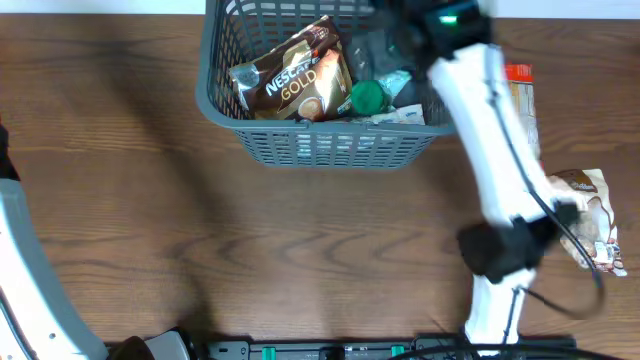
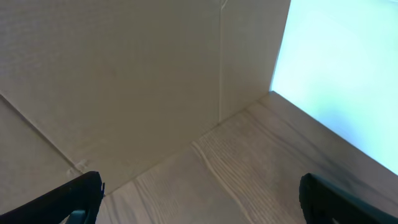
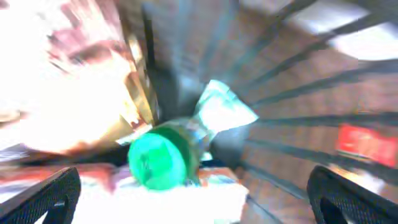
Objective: Pack container
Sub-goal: 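Release the jar into the basket and withdraw right gripper, then lower right gripper onto the orange-ended clear pack and grasp it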
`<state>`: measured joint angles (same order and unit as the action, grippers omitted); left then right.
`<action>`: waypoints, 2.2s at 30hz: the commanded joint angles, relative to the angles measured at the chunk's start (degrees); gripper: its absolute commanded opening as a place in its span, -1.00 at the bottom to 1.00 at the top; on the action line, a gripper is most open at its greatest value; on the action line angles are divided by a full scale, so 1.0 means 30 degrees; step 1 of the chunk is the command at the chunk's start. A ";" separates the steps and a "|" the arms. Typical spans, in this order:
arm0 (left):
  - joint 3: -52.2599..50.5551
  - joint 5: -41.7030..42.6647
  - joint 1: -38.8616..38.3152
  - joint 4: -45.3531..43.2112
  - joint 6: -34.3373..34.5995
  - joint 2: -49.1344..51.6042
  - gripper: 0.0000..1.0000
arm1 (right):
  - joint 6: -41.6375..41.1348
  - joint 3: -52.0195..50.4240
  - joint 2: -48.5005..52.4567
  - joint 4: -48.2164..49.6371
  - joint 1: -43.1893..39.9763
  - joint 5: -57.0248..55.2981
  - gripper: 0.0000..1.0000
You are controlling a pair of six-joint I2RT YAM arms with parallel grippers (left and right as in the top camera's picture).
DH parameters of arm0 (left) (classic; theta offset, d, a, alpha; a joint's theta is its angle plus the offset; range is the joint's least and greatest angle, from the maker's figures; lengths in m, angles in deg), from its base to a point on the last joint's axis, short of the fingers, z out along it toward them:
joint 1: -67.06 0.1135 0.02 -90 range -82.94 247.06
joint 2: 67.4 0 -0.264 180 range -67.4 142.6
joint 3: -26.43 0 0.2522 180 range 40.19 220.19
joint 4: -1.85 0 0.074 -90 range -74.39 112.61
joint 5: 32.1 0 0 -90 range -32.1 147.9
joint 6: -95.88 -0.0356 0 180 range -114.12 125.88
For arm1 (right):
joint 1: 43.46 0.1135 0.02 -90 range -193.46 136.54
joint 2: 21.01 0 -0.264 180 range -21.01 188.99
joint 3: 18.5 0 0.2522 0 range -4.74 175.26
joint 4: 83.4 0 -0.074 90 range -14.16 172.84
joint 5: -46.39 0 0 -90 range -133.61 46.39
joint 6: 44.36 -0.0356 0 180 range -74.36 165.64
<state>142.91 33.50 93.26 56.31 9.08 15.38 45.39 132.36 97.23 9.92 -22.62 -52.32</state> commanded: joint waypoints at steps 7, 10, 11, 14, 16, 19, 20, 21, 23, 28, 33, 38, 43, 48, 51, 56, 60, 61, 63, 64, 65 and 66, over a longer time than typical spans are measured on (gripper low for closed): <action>-0.0036 -0.0240 0.0087 0.0015 0.0182 -0.0015 0.97 | -0.2069 0.1377 -0.6426 -0.2295 -0.4830 -0.3330 0.99; -0.0036 -0.0240 0.0087 0.0015 0.0182 -0.0015 0.97 | -0.2047 0.1370 -0.6557 -0.3111 -0.7657 -0.2011 0.98; -0.0036 -0.0240 0.0087 0.0015 0.0182 -0.0015 0.97 | -0.2025 0.1341 -0.6441 -0.3461 -0.8633 -0.1508 0.99; -0.0036 -0.0240 0.0087 0.0015 0.0182 -0.0015 0.97 | -0.1406 0.1166 -0.5880 -0.4000 -1.0870 -0.0408 0.99; -0.0036 -0.0240 0.0087 0.0015 0.0182 -0.0015 0.97 | -0.0758 0.1078 -0.5209 -0.4131 -1.2050 0.0342 0.98; -0.0036 -0.0240 0.0087 0.0015 0.0182 -0.0015 0.97 | -0.0233 0.1049 -0.3854 -0.4320 -1.3012 0.0780 0.99; -0.0036 -0.0240 0.0087 0.0015 0.0182 -0.0015 0.97 | -0.0102 0.1042 -0.3359 -0.4430 -1.3158 0.0787 0.98; -0.0036 -0.0240 0.0087 0.0015 0.0182 -0.0015 0.97 | 0.0022 0.1042 -0.2834 -0.4554 -1.3253 0.0787 0.98; -0.0036 -0.0240 0.0087 0.0015 0.0182 -0.0015 0.97 | 0.0189 0.1042 -0.1603 -0.4721 -1.3304 0.0852 0.99; -0.0036 -0.0240 0.0087 0.0015 0.0182 -0.0015 0.97 | 0.1217 0.1042 0.1756 -0.4648 -1.3165 0.2062 0.99; -0.0036 -0.0240 0.0087 0.0015 0.0182 -0.0015 0.97 | 0.1698 0.1042 0.4801 -0.4393 -1.2874 0.2062 0.98; -0.0036 -0.0240 0.0087 0.0015 0.0182 -0.0015 0.97 | 0.1851 0.1042 0.7548 -0.4277 -1.2662 0.2149 0.98; -0.0036 -0.0240 0.0087 0.0015 0.0182 -0.0015 0.97 | 0.2113 0.1042 0.9522 -0.3840 -1.2327 0.2259 0.99; -0.0036 -0.0240 0.0087 0.0015 0.0182 -0.0015 0.97 | 0.2106 0.1042 1.0324 -0.3330 -1.2335 0.2266 0.99; -0.0036 -0.0240 0.0087 0.0015 0.0182 -0.0015 0.97 | 0.2135 0.1035 1.0477 -0.2936 -1.2364 0.2259 0.98; -0.0036 -0.0240 0.0087 0.0015 0.0182 -0.0015 0.97 | 0.2200 0.1027 1.0564 -0.2397 -1.2364 0.2266 0.99; -0.0036 -0.0240 0.0087 0.0015 0.0182 -0.0015 0.97 | 0.2266 0.1020 1.0630 -0.2193 -1.2400 0.2259 0.98; -0.0036 -0.0240 0.0087 0.0015 0.0182 -0.0015 0.97 | 0.2266 0.1013 1.0630 -0.2149 -1.2437 0.2266 0.99; -0.0036 -0.0240 0.0087 0.0015 0.0182 -0.0015 0.97 | 0.2266 0.0954 1.0630 -0.2018 -1.2509 0.2266 0.99; -0.0036 -0.0240 0.0087 0.0015 0.0182 -0.0015 0.97 | 0.2266 0.0947 1.0630 -0.1989 -1.2553 0.2266 0.99; -0.0036 -0.0240 0.0087 0.0015 0.0182 -0.0015 0.97 | 0.2266 0.0940 1.0630 -0.1982 -1.2590 0.2266 0.98; -0.0036 -0.0240 0.0087 0.0015 0.0182 -0.0015 0.97 | 0.2266 0.0940 1.0630 -0.1974 -1.2633 0.2266 0.99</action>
<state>142.91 33.50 93.26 56.31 9.08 15.38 51.31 135.38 128.24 3.88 -60.19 -45.82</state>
